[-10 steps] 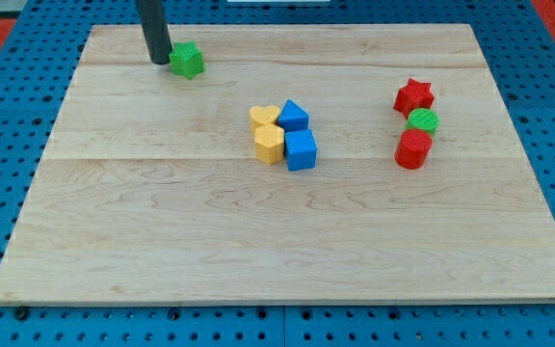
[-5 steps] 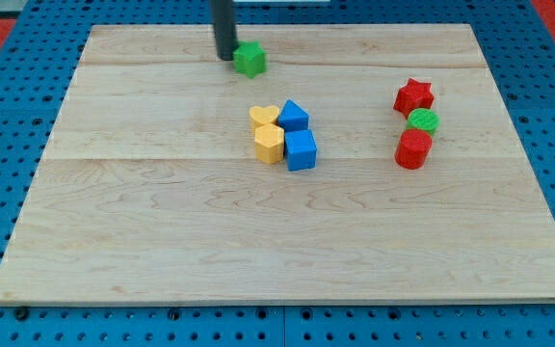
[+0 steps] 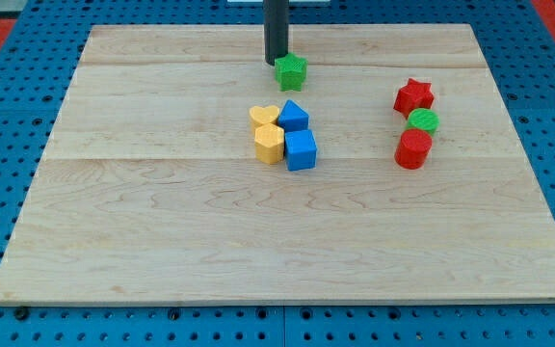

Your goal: Push the green star into the green circle and red circle

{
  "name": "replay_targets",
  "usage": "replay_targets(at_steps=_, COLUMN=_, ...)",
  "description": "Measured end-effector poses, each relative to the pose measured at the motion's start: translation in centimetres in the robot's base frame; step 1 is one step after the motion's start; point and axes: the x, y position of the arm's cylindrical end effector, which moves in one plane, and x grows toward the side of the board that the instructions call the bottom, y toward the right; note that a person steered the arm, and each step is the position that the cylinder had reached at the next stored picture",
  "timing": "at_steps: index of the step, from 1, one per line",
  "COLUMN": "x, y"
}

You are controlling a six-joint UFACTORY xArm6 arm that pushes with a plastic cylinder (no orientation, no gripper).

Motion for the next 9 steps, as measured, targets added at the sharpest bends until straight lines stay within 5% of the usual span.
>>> replay_targets(at_steps=4, x=7.5, y=4.6)
replay_targets(at_steps=9, x=11.3, y=10.8)
